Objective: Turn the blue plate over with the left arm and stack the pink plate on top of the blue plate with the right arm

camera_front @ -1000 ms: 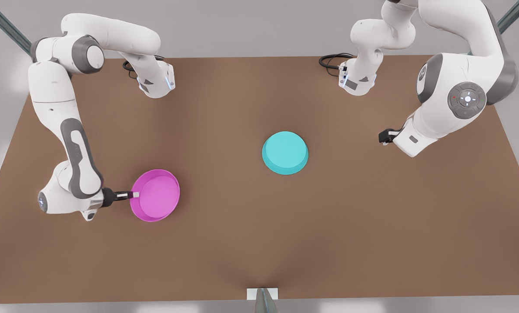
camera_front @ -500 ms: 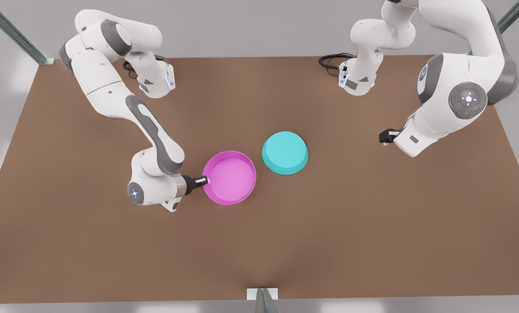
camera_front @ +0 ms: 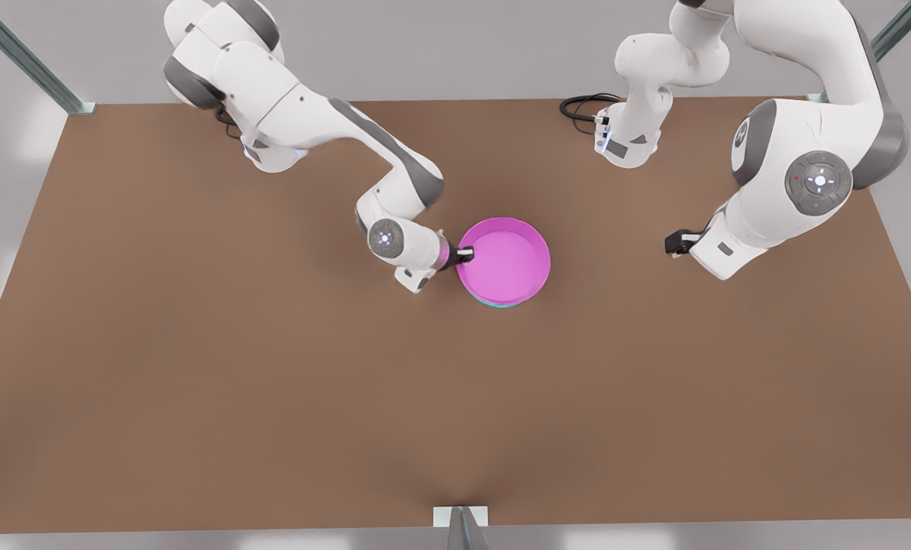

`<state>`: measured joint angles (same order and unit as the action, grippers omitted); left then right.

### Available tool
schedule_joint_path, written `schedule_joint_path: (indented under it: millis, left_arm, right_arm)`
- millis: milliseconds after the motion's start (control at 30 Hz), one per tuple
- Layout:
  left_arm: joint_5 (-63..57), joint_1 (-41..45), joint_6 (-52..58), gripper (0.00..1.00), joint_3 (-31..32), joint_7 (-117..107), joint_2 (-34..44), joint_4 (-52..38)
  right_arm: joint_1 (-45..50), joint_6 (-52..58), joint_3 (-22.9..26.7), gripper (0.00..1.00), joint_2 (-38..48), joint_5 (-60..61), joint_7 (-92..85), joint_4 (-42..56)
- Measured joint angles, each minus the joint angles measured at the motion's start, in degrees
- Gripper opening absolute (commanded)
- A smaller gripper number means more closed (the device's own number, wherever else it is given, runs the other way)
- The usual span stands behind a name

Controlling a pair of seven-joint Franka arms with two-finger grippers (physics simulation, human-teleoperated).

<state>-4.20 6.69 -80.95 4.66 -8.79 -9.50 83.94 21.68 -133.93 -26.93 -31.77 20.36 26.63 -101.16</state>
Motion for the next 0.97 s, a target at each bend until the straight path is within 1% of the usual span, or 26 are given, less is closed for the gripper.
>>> schedule_joint_path:
  millis: [67, 200, 233, 267, 300, 333, 500, 533, 567, 600, 633, 667, 700, 733, 767, 800, 833, 867, 900, 967]
  left_arm:
    - [-0.01, -0.02, 0.00, 1.00, 0.00, -0.09, 0.00, 0.00]
    - [-0.01, -0.01, -0.13, 1.00, 0.00, -0.05, -0.12, 0.00]
    - [-0.01, -0.01, -0.17, 1.00, 0.00, -0.08, -0.17, 0.00]
    - [-0.01, -0.02, -0.18, 1.00, 0.00, -0.09, -0.18, -0.04]
    - [-0.01, -0.01, -0.12, 1.00, 0.00, -0.09, -0.18, -0.08]
    - [-0.01, -0.01, -0.17, 1.00, 0.00, -0.09, -0.18, 0.00]
    - [-0.01, -0.01, -0.09, 1.00, 0.00, -0.09, -0.18, -0.03]
    - [-0.01, 0.08, -0.09, 1.00, 0.00, -0.10, -0.18, -0.03]
    - [-0.01, 0.11, -0.09, 1.00, 0.00, -0.09, -0.18, -0.09]
    - [-0.01, 0.08, -0.09, 1.00, 0.03, -0.09, -0.18, -0.09]
    - [-0.01, 0.05, -0.17, 1.00, 0.05, -0.09, -0.18, -0.28]
    - [-0.02, 0.10, -0.18, 1.00, 0.04, 0.16, -0.17, -0.85]
    - [-0.05, 0.06, -0.18, 1.00, 0.05, 0.26, -0.18, -0.88]
    - [-0.10, 0.03, -0.10, 1.00, 0.01, 0.34, -0.09, -0.96]
    - [-0.16, -0.06, -0.12, 1.00, 0.00, 0.35, -0.09, -0.97]
    - [-0.22, -0.01, -0.12, 1.00, -0.08, 0.35, -0.09, -0.97]
    - [-0.26, 0.21, -0.09, 1.00, -0.52, 0.35, -0.01, -0.97]
    - [-0.28, -0.14, -0.09, 1.00, -0.70, 0.35, 0.00, -1.60]
    - [-0.30, -0.19, -0.09, 1.00, -0.71, 0.35, 0.00, -1.67]
    - [-0.32, -0.07, -0.09, 1.00, -0.70, 0.35, 0.00, -1.67]
  right_arm:
    - [0.11, -2.72, -1.51, 0.21, 1.51, -0.01, 0.49, -3.04]
    - [0.09, -4.17, -1.75, 0.21, 1.54, -0.17, 1.11, -3.08]
    - [0.10, -4.16, -1.75, 0.41, 1.54, -0.24, 1.16, -3.16]
    - [0.10, -4.09, -1.74, 0.67, 1.51, -0.52, 1.37, -3.17]
    - [0.11, -3.97, -1.72, 0.90, 1.50, -0.93, 1.67, -3.17]
    - [0.11, -3.95, -1.72, 1.00, 1.48, -1.10, 1.77, -3.25]
    - [-0.09, -3.85, -1.72, 1.00, 1.45, -2.92, 1.60, -2.39]
    - [-0.52, -2.19, -1.60, 1.00, 1.54, -4.59, 1.61, 0.06]
    - [-2.25, 3.02, -1.48, 1.00, 2.30, -8.30, 1.50, 4.72]
    - [-6.46, 16.06, -1.41, 1.00, 2.42, -12.37, 1.20, 14.92]
    - [-9.93, 25.03, -1.16, 1.00, 2.49, -16.44, 0.73, 22.45]
    - [-14.20, 32.22, -0.75, 1.00, 2.37, -21.37, -0.05, 27.65]
    - [-19.37, 34.34, 1.68, 1.00, 4.93, -22.99, -7.90, 27.73]
    - [-20.37, 39.10, 9.50, 1.00, 7.27, -24.70, -13.29, 27.84]
    - [-24.15, 40.69, 11.81, 1.00, 12.19, -24.84, -26.00, 26.11]
    - [-24.72, 42.98, 12.65, 1.00, 17.30, -24.92, -26.70, 23.34]
    - [-24.62, 44.44, 13.51, 1.00, 19.64, -23.95, -23.22, 21.48]
    - [-26.79, 46.95, 13.34, 1.00, 19.75, -19.40, -17.31, 21.87]
    - [-29.10, 47.09, 13.33, 1.00, 19.55, -19.10, -18.38, 23.28]
    - [-28.30, 47.17, 13.49, 1.00, 19.54, -19.76, -18.42, 23.32]
